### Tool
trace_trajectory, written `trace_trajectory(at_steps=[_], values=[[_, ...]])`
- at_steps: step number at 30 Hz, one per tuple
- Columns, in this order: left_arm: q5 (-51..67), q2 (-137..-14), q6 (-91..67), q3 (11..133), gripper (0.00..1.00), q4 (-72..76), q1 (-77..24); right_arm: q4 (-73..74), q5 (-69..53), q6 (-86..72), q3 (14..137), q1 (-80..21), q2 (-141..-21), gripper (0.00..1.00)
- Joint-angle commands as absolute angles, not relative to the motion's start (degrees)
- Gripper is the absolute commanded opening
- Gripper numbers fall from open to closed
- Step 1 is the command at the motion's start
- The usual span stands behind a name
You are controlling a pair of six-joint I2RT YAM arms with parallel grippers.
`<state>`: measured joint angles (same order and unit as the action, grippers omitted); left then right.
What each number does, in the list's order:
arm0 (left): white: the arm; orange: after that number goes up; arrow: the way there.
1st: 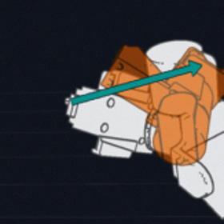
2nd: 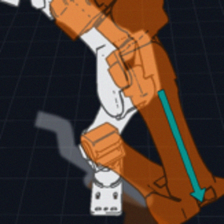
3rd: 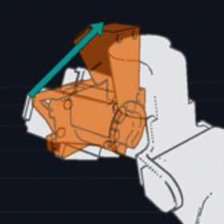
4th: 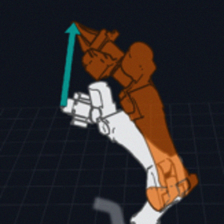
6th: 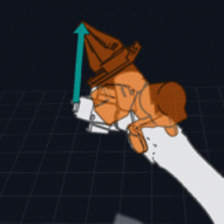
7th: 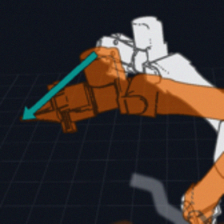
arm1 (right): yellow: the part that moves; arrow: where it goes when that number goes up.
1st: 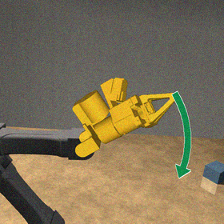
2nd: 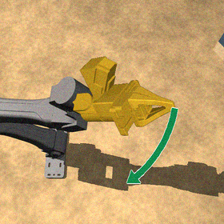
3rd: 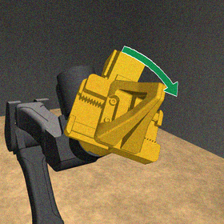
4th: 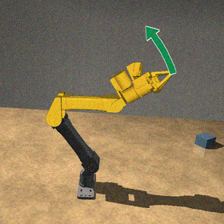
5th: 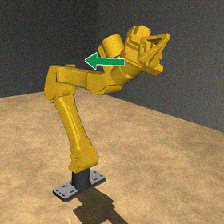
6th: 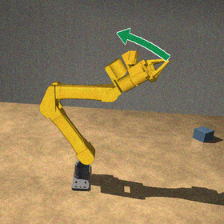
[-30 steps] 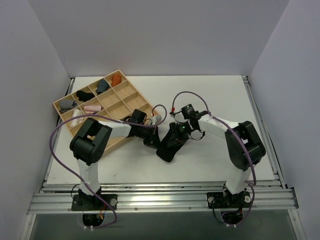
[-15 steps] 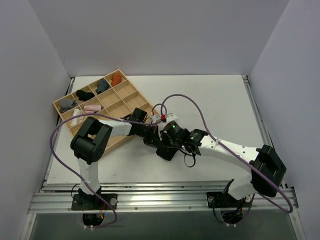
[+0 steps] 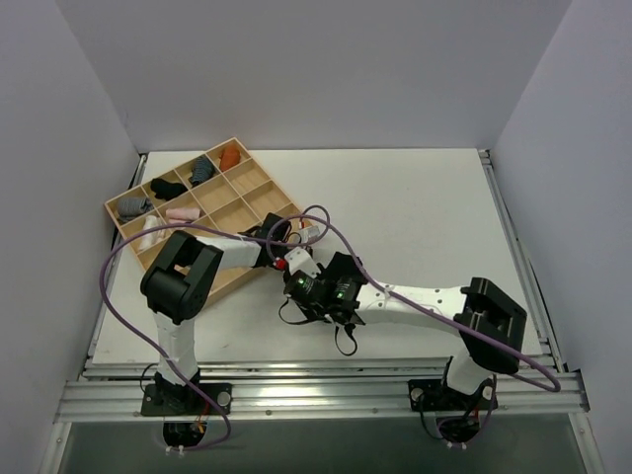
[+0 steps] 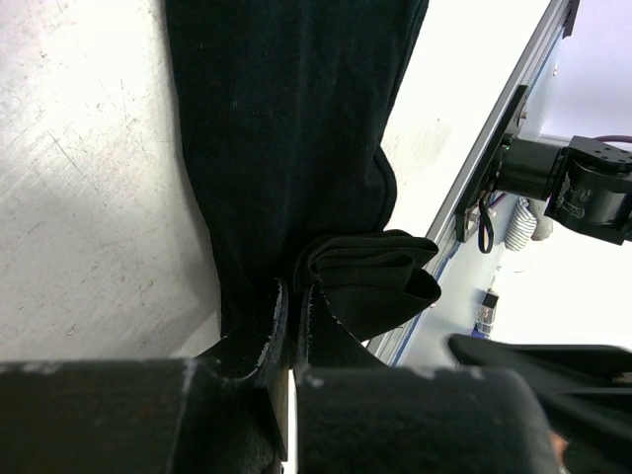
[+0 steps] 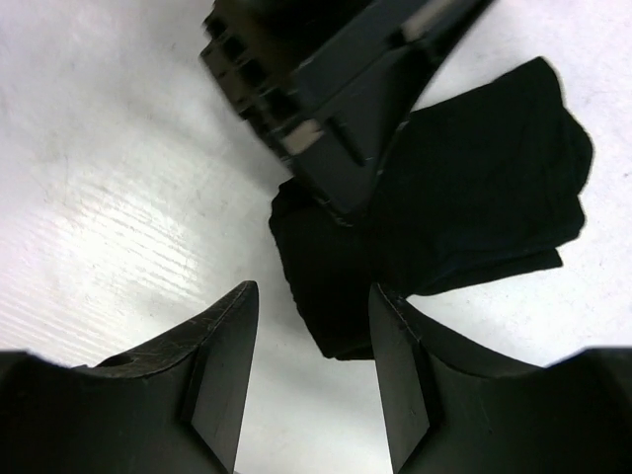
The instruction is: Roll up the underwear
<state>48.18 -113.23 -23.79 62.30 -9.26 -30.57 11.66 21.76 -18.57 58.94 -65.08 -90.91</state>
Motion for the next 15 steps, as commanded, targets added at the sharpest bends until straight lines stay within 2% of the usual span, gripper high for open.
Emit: trace_trajectory(at_steps=[1, 15], values=[[39.11, -116.02, -20.48, 62.14, 0.02, -12.39, -30.06, 15.99, 25.31, -14.51, 61.96, -66.71, -93.94, 0.45], [38.85, -116.54, -20.30, 62.49, 0.02, -12.83, -30.15, 20.65, 24.96, -9.23, 63.63, -67.85, -97.91, 0.47]])
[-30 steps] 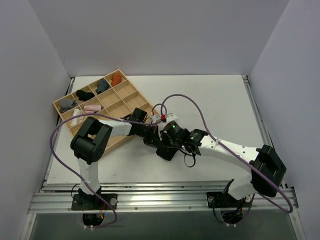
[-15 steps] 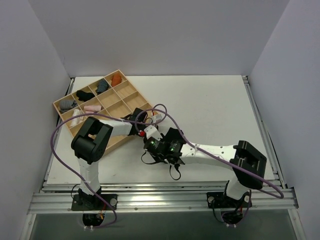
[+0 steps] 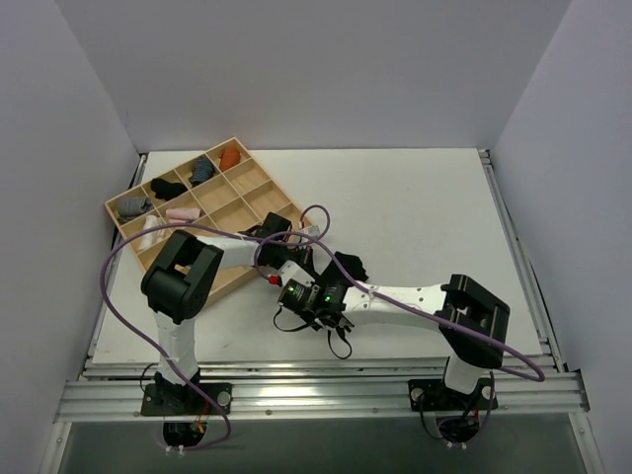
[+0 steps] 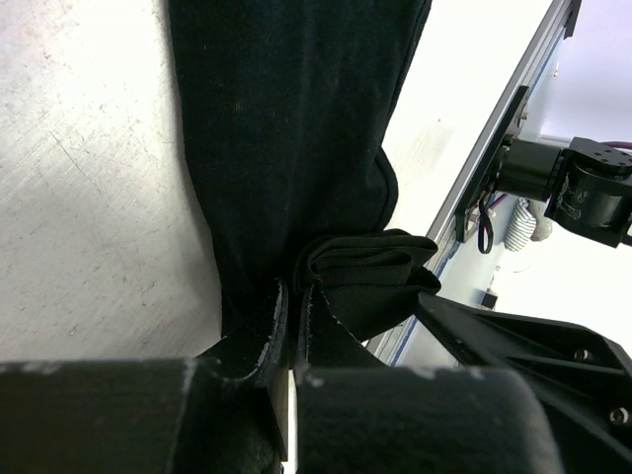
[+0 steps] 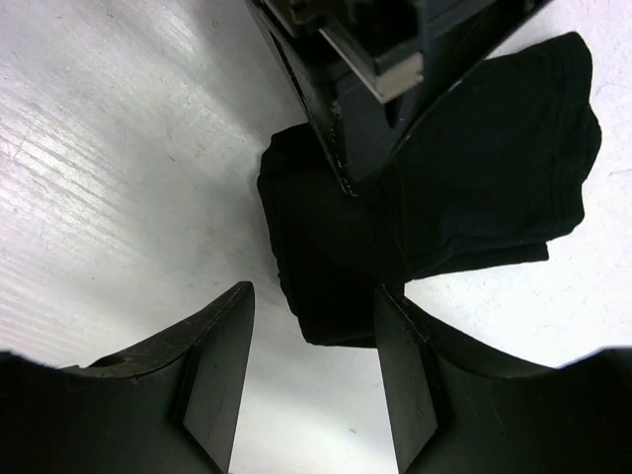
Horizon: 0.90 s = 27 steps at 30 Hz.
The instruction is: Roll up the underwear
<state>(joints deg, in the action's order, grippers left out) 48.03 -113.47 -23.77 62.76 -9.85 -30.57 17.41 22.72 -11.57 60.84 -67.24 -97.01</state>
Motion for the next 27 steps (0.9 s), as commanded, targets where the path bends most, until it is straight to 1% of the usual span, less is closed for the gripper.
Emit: trace_trajectory(at_steps=[1, 21, 27], values=[[38.85, -116.63, -20.30, 62.66, 0.02, -13.01, -30.15, 20.92, 24.87, -8.36, 63.89, -67.94, -98.78, 0.47], [38.93, -117.60, -20.13, 63.11, 0.02, -13.80, -30.15, 23.64, 25.58, -1.24, 64.77, -68.82, -105.02, 0.47], [39.20, -118.12, -19.95, 63.37, 0.02, -14.06, -30.15, 22.59, 23.56, 1.67, 65.48, -67.15, -107.22, 0.43]])
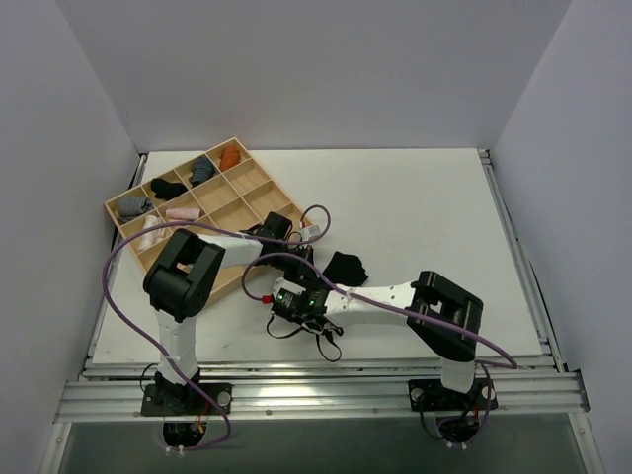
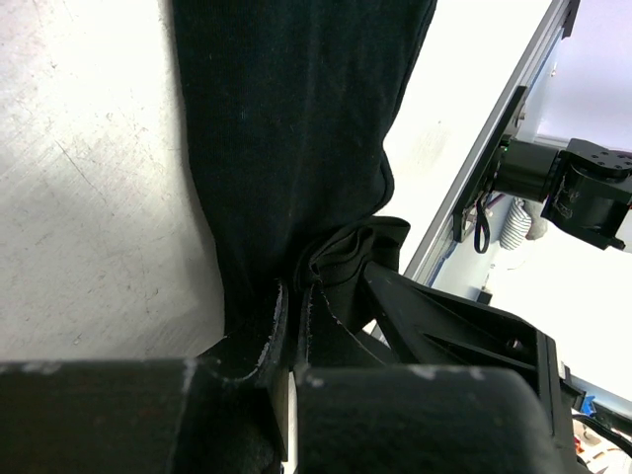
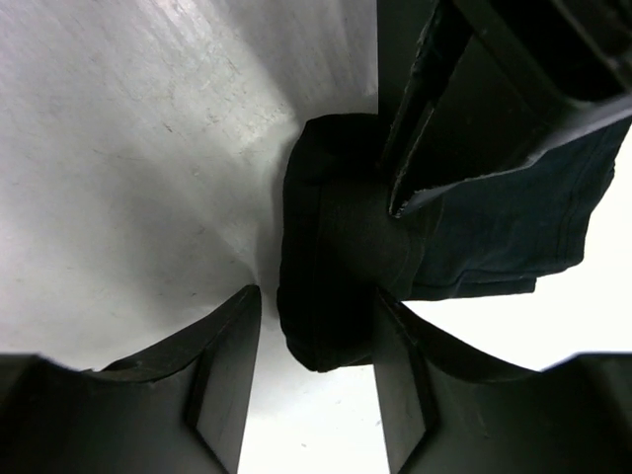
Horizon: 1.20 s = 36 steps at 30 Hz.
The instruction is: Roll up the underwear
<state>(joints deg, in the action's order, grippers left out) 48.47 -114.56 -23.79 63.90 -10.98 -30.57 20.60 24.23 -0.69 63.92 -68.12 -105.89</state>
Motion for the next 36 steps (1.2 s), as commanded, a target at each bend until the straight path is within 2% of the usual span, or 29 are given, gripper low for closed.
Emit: trace_trajectory(at_steps=[1, 6, 12, 17, 19, 20, 21, 24, 25, 26, 34, 36], values=[[39.11, -118.56, -19.86, 63.63, 0.02, -14.58, -30.15, 22.50, 23.29, 2.19, 65.65, -66.63, -107.66, 0.41], [39.11, -119.00, -19.51, 64.07, 0.02, -15.38, -30.15, 22.68, 21.19, 3.69, 65.92, -64.60, -109.34, 0.37], [39.02, -120.41, -19.25, 65.13, 0.02, -16.44, -30.23, 23.38, 21.45, 6.24, 67.85, -62.41, -108.90, 0.42], [39.03, -121.02, -19.60, 66.35, 0.02, -16.43, -30.32, 22.76, 18.11, 7.64, 67.24, -60.47, -109.16, 0.39], [39.11, -120.94, -19.60, 66.71, 0.02, -16.61, -30.32, 22.33, 16.45, 7.73, 66.36, -59.94, -109.25, 0.32], [39.29, -120.76, -19.69, 67.14, 0.02, -16.61, -30.32, 22.15, 14.26, 7.65, 66.10, -59.51, -109.07, 0.21], [39.20, -120.59, -19.69, 67.50, 0.02, -17.31, -30.32, 22.06, 12.85, 7.47, 65.75, -59.24, -108.99, 0.16], [38.23, -119.71, -20.04, 69.42, 0.04, -19.85, -29.88, 21.88, 7.40, 6.25, 65.21, -58.71, -108.46, 0.05], [37.97, -119.36, -20.56, 69.96, 0.13, -20.47, -29.80, 22.41, 5.90, 5.72, 65.65, -58.62, -108.46, 0.04], [37.27, -118.40, -20.91, 70.48, 0.18, -22.13, -29.36, 22.41, 2.41, 5.28, 66.09, -58.28, -108.37, 0.04], [34.55, -112.51, -29.08, 70.05, 0.43, -19.60, -25.05, 16.00, -14.15, -3.42, 62.41, -50.90, -105.38, 0.00], [34.28, -111.80, -30.49, 69.96, 0.43, -19.25, -24.09, 15.39, -14.76, -4.74, 60.66, -50.45, -104.94, 0.00]])
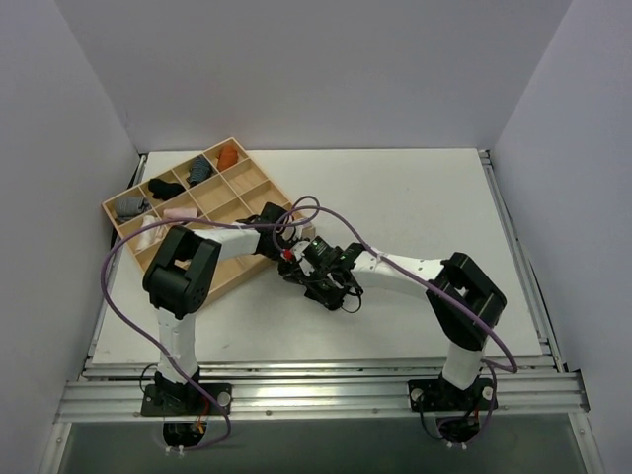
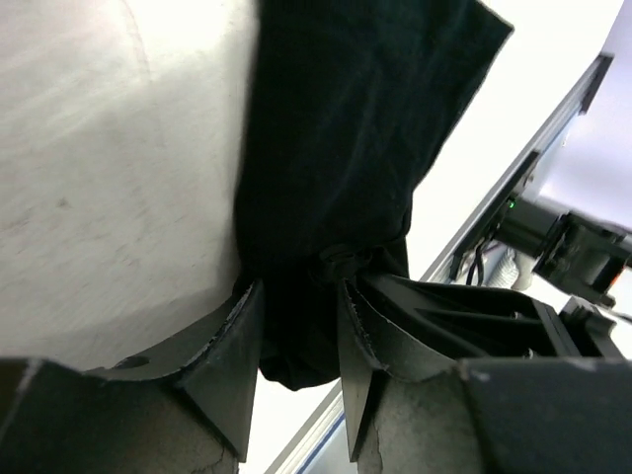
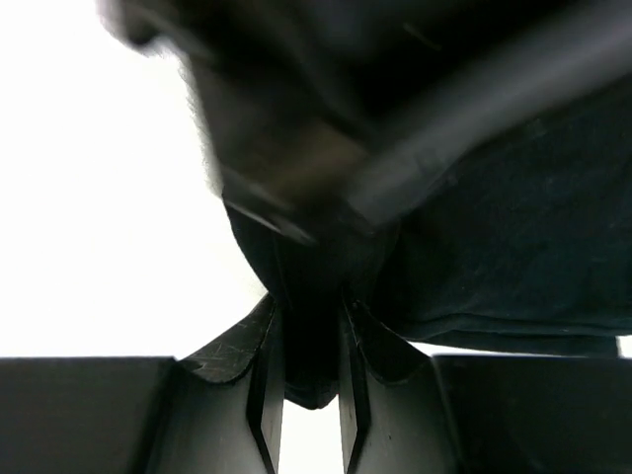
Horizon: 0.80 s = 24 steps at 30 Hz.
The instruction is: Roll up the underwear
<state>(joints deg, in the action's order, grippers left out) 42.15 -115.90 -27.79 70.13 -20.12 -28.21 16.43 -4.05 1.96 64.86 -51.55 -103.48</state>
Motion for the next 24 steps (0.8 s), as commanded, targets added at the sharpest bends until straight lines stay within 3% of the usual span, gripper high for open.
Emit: trace_trajectory(at_steps=[1, 9, 17, 24], values=[[34.80, -111.54, -30.93, 69.96, 0.43, -19.07, -23.73, 15.21, -15.11, -5.27, 60.04, -50.45, -104.33, 0.00], [40.42, -110.83, -31.90, 72.68, 0.48, -17.40, -23.55, 11.61, -16.61, -13.43, 54.15, -50.36, -101.16, 0.00], [35.96, -108.56, -30.94, 76.82, 0.50, -25.30, -22.51, 4.58, -18.63, -22.14, 47.12, -49.49, -97.04, 0.00], [34.45, -103.36, -28.48, 72.51, 0.51, -26.01, -20.57, 5.27, -25.92, -20.66, 50.44, -43.34, -98.87, 0.00]])
